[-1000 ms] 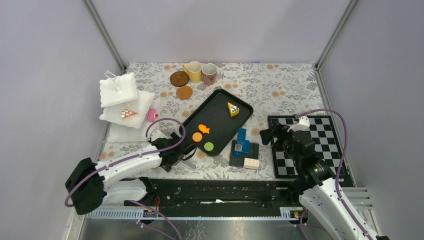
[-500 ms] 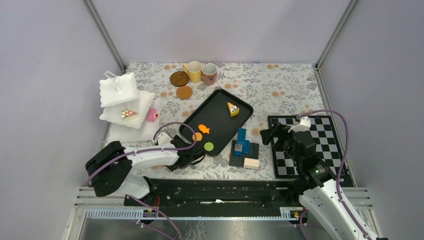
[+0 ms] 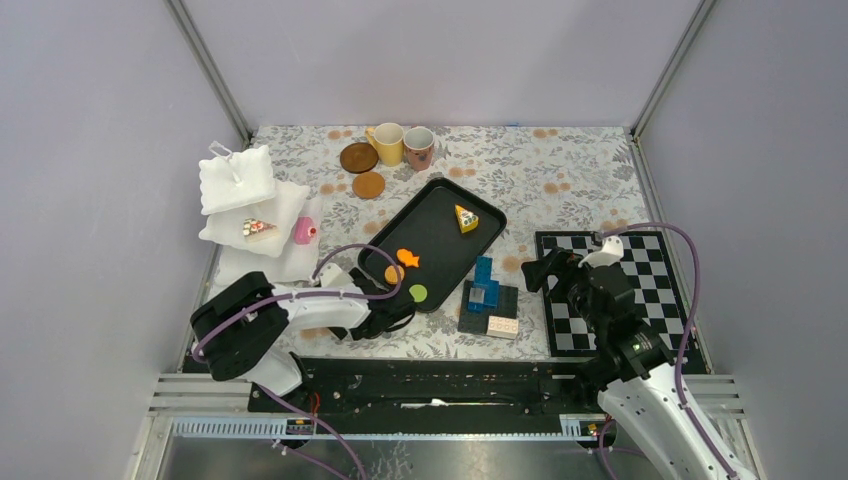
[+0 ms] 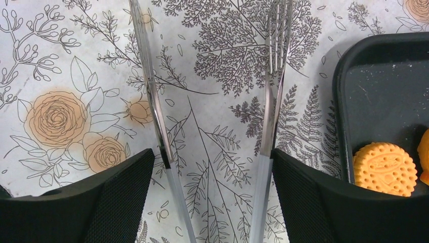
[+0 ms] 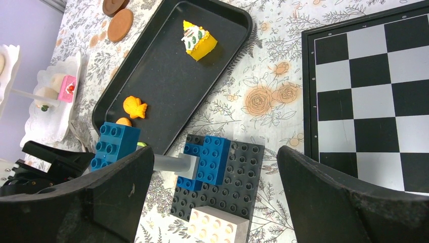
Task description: Serve the afternoon tea
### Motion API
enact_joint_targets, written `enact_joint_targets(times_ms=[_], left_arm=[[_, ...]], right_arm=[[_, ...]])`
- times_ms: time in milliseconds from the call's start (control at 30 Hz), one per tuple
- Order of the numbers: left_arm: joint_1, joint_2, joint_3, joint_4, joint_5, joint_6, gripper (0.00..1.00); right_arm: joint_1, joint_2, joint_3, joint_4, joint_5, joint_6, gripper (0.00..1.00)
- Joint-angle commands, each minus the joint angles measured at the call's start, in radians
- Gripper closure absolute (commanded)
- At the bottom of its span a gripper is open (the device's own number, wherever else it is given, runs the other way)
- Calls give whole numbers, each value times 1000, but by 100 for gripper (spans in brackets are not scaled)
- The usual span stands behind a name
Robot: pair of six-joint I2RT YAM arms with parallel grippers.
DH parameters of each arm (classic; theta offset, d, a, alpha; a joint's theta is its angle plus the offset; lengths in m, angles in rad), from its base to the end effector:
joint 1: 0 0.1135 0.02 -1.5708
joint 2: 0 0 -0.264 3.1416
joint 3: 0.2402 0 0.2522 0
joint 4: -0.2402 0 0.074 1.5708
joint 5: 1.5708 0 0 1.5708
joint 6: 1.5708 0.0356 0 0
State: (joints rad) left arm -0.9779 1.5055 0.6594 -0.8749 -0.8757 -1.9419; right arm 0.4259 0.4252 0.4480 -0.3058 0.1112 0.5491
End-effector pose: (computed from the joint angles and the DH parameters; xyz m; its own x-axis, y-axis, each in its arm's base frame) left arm 0.1320 -0.1469 0.1376 -0.3545 -0.5420 -0.7619 -0.7308 0.6690 -0.1359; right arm 0.1183 0.0493 0.2574 -0.3806 0.3969 -0.8352 -0.1347 0.8698 0.4747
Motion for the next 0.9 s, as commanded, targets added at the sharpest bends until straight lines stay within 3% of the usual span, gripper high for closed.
enact_joint_targets(times_ms=[0,333,867], left_arm=[[1,32,-8,80,61,-35,13],[4,24,0,105,96,15,41],[0,-227,111,-15,263,297,44]], right_arm=[[7,-19,-3,13,-6,1,2],[7,-44,-5,10,-25,0,2],[7,-44,-12,11,-22,8,2]])
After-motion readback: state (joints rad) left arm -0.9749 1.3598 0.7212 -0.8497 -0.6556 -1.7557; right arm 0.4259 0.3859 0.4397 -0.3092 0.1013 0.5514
